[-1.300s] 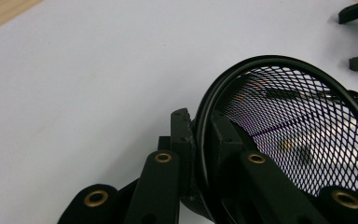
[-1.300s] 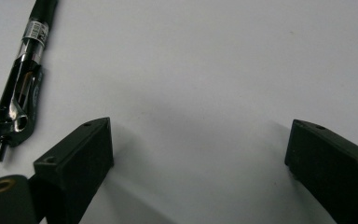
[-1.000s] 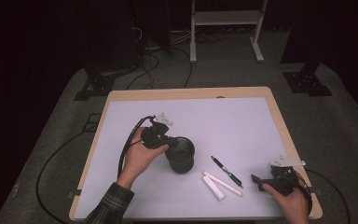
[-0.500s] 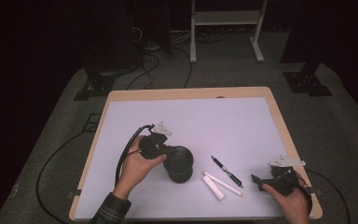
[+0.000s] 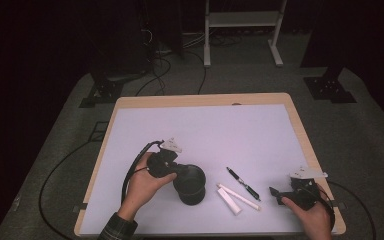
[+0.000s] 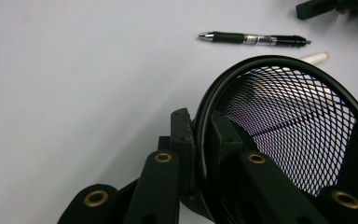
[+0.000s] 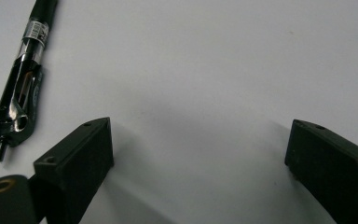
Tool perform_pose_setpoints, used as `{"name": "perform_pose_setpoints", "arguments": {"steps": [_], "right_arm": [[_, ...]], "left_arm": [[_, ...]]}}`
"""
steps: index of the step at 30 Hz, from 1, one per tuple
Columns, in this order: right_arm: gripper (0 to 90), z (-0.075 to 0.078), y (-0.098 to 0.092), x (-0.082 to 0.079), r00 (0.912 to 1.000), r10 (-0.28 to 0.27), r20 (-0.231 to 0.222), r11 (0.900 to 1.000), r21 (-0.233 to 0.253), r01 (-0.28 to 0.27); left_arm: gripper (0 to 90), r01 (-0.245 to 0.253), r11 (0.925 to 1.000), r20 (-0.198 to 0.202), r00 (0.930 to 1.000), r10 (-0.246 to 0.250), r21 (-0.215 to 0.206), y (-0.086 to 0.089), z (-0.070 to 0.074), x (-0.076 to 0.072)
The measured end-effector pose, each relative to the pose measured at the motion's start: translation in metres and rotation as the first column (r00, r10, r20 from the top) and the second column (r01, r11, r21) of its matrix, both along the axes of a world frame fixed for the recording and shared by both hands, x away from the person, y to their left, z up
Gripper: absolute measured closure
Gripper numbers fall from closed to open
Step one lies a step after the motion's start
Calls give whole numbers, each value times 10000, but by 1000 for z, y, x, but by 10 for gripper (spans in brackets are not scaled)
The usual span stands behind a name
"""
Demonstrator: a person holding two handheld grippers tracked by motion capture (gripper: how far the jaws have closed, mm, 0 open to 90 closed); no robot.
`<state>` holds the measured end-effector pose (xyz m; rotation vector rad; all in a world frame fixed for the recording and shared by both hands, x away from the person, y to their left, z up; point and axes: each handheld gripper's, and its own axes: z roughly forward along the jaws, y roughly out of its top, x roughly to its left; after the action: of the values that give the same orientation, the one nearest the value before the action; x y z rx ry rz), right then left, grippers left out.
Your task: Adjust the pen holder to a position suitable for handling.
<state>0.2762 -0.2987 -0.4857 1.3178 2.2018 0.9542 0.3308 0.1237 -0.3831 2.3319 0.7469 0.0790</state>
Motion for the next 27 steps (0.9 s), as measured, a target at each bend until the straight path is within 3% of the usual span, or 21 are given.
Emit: {"name": "perform_pose_setpoints", "arguments": {"steps": [11, 19, 27], "right_arm": [[68, 0, 0, 0, 10000, 5, 6, 10000, -2, -5], [68, 0, 0, 0, 10000, 4, -3, 10000, 5, -4], [67, 0, 0, 0, 10000, 5, -31, 10000, 17, -5]], "left_arm": [[821, 14, 9998, -360, 9994, -6, 198, 2, -9, 0], [821, -48, 9999, -649, 9979, 54, 105, 4, -13, 5], [782, 51, 10000, -594, 9982, -47, 67, 3, -14, 7]]}}
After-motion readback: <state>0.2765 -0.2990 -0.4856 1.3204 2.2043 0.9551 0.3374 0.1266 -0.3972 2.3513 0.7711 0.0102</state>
